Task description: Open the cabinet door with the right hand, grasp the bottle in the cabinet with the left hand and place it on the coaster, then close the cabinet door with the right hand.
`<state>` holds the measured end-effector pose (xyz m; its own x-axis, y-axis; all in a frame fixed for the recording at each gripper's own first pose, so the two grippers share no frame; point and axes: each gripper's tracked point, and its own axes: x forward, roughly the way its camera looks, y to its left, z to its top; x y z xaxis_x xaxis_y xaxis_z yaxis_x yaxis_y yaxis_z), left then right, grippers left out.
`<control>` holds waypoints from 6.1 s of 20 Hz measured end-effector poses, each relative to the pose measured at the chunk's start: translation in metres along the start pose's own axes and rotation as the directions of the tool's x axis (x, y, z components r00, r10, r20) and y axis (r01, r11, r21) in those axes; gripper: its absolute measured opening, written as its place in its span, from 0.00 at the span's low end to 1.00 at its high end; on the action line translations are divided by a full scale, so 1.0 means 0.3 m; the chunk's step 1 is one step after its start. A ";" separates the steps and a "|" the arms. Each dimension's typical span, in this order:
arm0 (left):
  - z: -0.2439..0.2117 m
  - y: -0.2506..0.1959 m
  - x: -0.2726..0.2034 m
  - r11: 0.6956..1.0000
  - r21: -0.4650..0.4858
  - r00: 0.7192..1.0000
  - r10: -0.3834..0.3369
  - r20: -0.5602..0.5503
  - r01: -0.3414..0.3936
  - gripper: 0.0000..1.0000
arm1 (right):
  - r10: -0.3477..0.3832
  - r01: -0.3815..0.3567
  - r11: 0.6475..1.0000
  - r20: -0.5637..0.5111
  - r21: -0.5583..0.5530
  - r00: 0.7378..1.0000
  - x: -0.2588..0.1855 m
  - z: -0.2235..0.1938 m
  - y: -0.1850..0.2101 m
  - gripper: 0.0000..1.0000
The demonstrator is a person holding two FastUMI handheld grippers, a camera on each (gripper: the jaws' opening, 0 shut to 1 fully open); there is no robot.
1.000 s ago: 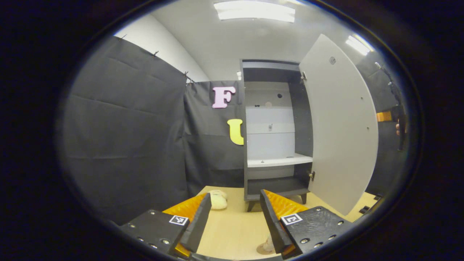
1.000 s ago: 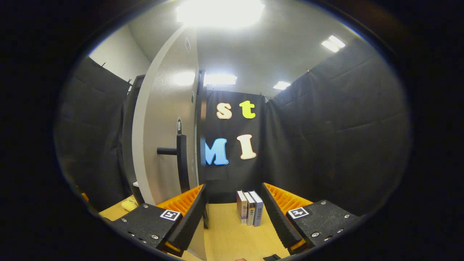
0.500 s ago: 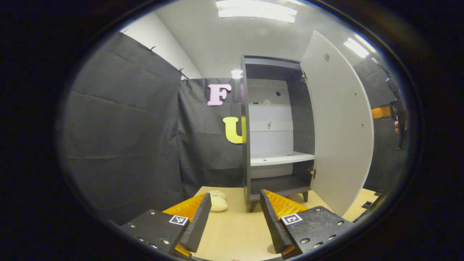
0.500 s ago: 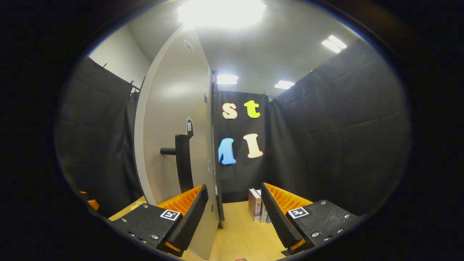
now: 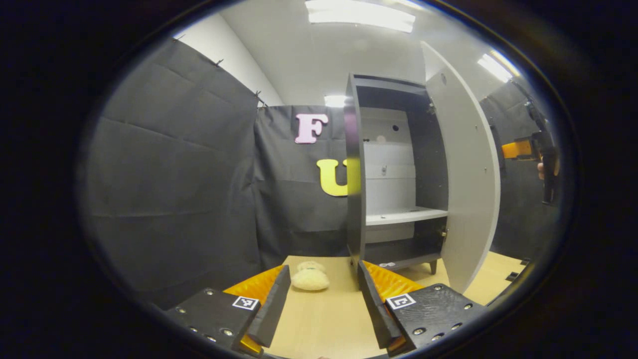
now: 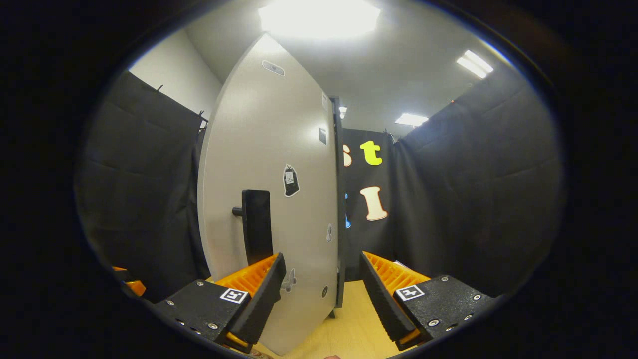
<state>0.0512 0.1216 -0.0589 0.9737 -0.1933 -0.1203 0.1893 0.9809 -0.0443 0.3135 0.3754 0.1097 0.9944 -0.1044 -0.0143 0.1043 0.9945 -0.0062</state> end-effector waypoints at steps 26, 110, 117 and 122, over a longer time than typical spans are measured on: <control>0.066 0.056 0.060 0.999 -0.043 1.000 0.024 -0.003 -0.024 0.77 | 0.152 -0.152 0.988 -0.007 0.012 0.988 0.034 -0.061 0.180 0.94; 0.304 -0.481 0.074 0.997 0.040 0.996 0.065 0.062 -0.067 0.77 | 0.041 -0.041 0.999 0.009 0.017 0.999 -0.064 -0.170 -0.411 0.93; 0.304 -0.480 0.077 0.997 0.037 0.996 0.062 0.065 -0.064 0.77 | 0.036 -0.036 0.999 0.012 0.011 0.999 -0.072 -0.162 -0.413 0.93; 0.299 -0.479 0.079 0.997 0.038 0.996 0.061 0.068 -0.064 0.77 | 0.034 -0.034 0.999 0.015 0.007 0.999 -0.080 -0.155 -0.406 0.93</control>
<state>0.0586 -0.0220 0.0337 0.9898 -0.1311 -0.0556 0.1314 0.9913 0.0014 0.2761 0.2566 0.0642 0.9975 -0.0706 0.0009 0.0706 0.9975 0.0018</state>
